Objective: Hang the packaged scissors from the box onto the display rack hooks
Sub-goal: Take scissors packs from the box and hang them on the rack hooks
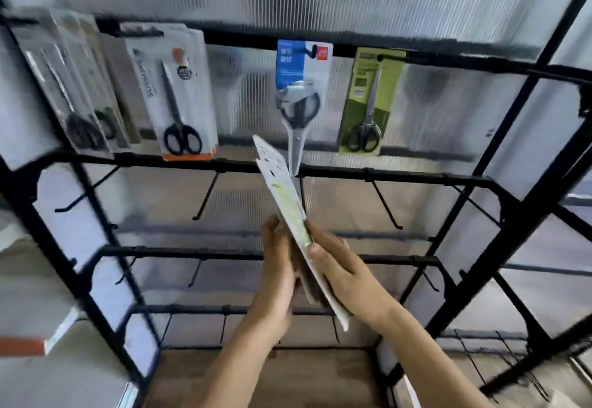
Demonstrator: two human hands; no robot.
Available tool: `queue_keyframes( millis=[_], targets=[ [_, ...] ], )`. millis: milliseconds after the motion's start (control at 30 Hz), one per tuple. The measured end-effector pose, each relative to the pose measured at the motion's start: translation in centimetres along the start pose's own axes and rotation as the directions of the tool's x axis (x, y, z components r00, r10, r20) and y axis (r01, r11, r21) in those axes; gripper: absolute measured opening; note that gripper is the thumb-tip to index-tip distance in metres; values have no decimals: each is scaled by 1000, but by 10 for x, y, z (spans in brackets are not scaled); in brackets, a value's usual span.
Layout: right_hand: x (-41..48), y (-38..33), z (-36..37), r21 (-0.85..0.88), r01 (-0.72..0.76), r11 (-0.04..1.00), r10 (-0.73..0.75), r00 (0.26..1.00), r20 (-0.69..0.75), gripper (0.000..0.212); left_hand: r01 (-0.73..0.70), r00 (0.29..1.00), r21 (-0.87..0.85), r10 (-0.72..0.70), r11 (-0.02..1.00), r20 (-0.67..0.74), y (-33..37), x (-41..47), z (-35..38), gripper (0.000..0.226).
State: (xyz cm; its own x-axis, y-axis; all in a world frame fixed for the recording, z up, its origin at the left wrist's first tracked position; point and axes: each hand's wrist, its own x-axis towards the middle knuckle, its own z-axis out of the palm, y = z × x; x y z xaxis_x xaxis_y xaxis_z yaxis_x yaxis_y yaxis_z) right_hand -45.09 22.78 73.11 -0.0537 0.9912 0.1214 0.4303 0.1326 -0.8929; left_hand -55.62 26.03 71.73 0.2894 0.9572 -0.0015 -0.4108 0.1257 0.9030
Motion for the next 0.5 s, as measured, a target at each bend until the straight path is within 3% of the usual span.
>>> queue_keyframes(
  millis=[100, 167, 200, 333, 433, 500],
  targets=[
    [9, -3, 2, 93, 7, 996, -22, 987, 158, 79, -77, 997, 22, 77, 997, -29, 0, 10, -12, 49],
    [13, -4, -2, 137, -3, 991, -24, 980, 199, 38, -123, 992, 8, 123, 992, -38, -4, 14, -12, 42],
    [17, -5, -6, 152, 3, 988, -31, 983, 180, 13, -154, 987, 15, 154, 988, -47, -5, 17, -10, 39],
    [33, 2, -37, 147, 30, 989, -11, 991, -131, 31, -179, 971, 0, 176, 984, -161, -3, 26, -4, 20],
    [43, 3, -57, 383, 8, 924, 80, 974, -213, 25, -173, 967, -6, 169, 985, -192, -4, 31, -2, 25],
    [47, 5, -64, 396, 42, 917, 56, 971, -234, 28, -172, 962, 0, 168, 985, -216, -7, 31, 5, 30]
  ],
)
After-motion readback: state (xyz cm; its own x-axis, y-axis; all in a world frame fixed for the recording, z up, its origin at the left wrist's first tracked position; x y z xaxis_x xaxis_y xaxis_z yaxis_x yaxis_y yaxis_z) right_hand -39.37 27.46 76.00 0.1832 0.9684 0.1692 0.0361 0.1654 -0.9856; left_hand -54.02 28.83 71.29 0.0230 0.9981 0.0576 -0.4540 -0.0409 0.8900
